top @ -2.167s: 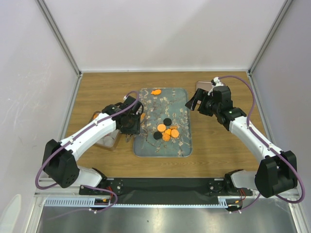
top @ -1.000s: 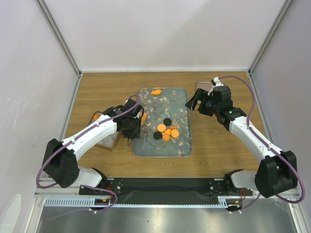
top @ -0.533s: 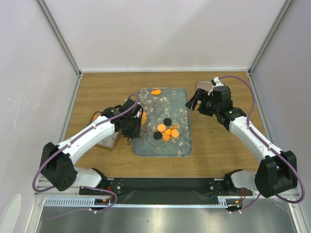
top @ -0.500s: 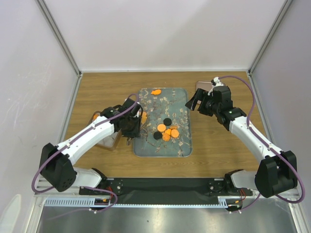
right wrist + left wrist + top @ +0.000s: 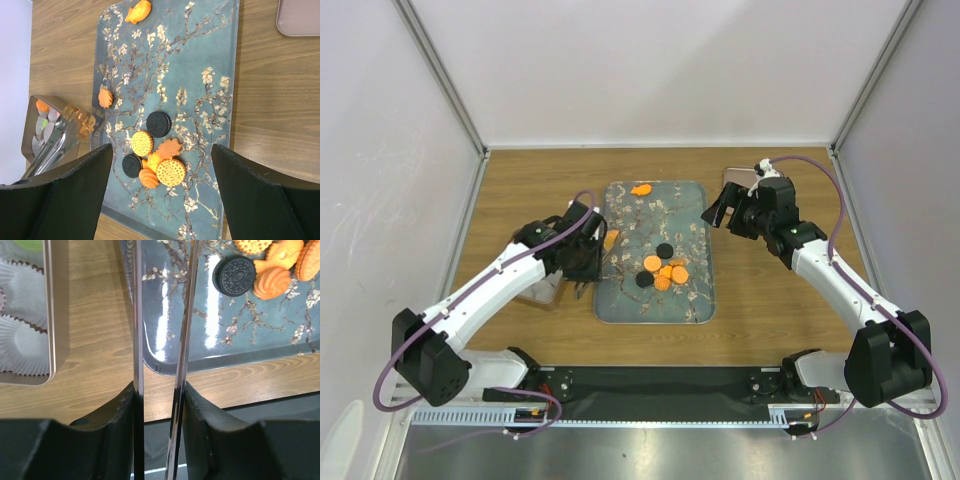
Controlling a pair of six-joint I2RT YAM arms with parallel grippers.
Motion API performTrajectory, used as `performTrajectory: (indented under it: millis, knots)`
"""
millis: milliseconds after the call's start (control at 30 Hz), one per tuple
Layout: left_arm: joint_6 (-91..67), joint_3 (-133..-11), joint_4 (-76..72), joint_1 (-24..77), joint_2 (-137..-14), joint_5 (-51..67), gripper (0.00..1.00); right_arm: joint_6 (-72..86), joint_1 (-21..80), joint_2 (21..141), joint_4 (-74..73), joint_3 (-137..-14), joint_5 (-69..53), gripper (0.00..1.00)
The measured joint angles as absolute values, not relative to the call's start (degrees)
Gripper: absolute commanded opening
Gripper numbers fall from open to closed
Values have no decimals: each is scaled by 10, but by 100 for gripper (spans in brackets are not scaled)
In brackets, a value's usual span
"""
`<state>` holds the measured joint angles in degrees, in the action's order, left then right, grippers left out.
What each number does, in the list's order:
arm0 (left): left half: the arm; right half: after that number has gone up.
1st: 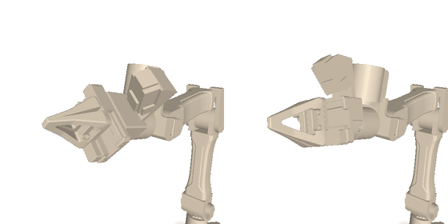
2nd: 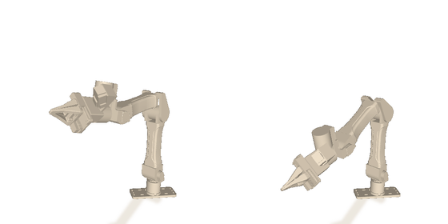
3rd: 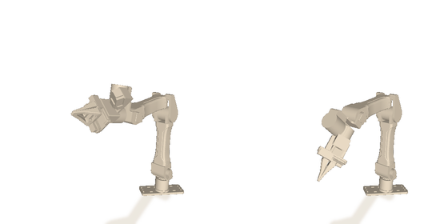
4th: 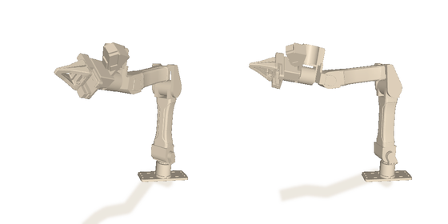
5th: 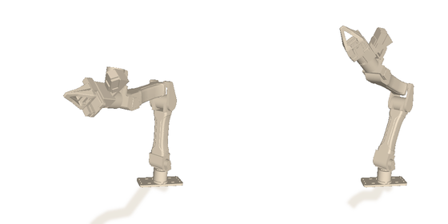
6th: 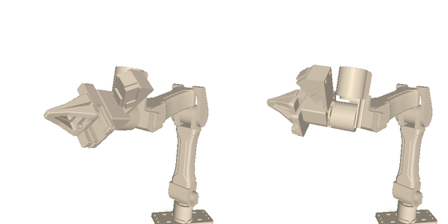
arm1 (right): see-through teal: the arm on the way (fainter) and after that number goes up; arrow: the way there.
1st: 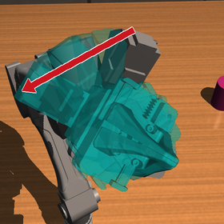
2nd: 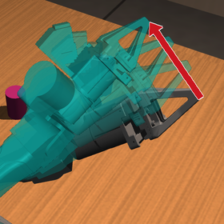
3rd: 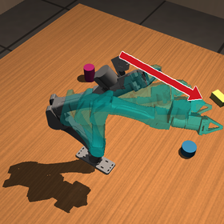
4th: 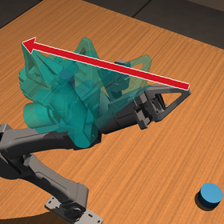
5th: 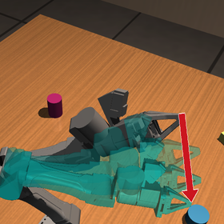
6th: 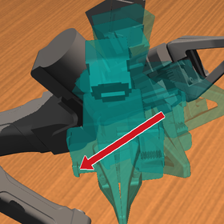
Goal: Pack the cookies
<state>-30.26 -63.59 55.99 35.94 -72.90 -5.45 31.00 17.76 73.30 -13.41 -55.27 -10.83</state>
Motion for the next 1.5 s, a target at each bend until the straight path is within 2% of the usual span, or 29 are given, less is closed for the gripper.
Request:
performTrajectory:
  millis: [567,967,1500]
  knots:
    - [-310,-645,615,294,-634,-82,40,310,178,733,-134,-553,-109,87]
    - [-323,-615,672,197,-515,-97,41,310,178,733,-134,-553,-109,87]
    - [-356,-521,677,175,-502,-71,41,310,178,734,-134,-552,-111,87]
